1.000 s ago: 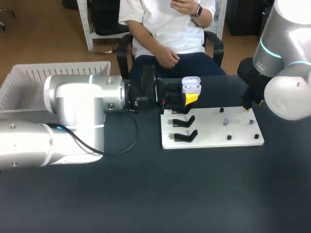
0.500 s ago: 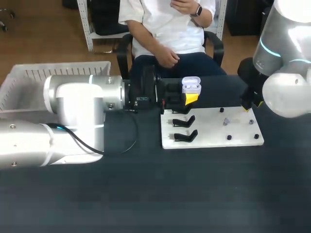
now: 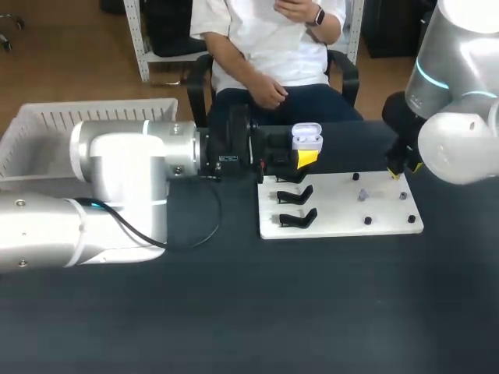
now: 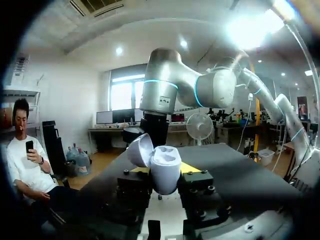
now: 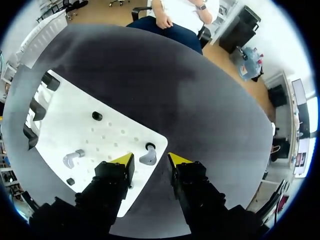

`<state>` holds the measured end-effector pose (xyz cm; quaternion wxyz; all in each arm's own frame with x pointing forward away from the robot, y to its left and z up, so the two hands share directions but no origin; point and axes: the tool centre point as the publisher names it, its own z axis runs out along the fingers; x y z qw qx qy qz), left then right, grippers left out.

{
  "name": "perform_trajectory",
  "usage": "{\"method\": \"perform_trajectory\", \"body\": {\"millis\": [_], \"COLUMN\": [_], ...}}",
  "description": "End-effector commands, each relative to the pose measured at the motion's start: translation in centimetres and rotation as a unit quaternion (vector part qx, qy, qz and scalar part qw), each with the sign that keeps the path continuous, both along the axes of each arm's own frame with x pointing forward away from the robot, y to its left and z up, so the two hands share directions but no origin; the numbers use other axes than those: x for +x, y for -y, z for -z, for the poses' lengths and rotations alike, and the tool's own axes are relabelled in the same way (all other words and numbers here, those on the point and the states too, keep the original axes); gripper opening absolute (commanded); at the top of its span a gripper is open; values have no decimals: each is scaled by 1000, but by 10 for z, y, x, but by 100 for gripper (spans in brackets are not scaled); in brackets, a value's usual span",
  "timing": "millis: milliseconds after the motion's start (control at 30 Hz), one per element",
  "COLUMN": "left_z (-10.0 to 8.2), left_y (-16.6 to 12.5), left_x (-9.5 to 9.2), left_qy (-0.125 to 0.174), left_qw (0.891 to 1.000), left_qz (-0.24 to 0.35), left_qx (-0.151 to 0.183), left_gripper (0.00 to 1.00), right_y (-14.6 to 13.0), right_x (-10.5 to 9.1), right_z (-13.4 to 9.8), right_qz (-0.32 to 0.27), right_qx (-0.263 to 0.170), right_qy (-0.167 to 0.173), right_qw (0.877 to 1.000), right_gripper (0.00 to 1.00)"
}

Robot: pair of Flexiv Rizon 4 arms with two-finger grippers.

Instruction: Pick up each earbud case from the left stands, insert the matching earbuds, close the lid, and place the case in the box.

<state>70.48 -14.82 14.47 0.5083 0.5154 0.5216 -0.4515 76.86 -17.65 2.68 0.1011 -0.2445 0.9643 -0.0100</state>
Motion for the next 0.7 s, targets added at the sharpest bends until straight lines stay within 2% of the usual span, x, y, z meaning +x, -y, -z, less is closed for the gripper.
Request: {"method": "perform_trajectory", "body": {"millis": [33,167,300,433,700], "left_z": [1,1,1,1,1], "left_y": [0,0,0,0,0], "left_x": [-2,-2,-2,-2,-2], "left_qy": [3,3,3,3,3], "left_qw": [1000,1000,1000,1000,1000], "left_qz": [-4,-4,-4,-4,-4], "left_qx": [-3,-3,-3,-3,-3], "left_gripper": [0,0,0,0,0], "right_y": [-2,-3,-4,-4,-6], "right_x": [0,0,0,1,2], "right_z": [1,3,2,2,3], "right_qz": [2,2,4,6,9], "right_qx": [0,0,1,0,0], "right_qy": [-2,-4,-4,-4,-4], "right_qw": [1000,1000,1000,1000,1000], "right_gripper": [40,36,40,32,29]}}
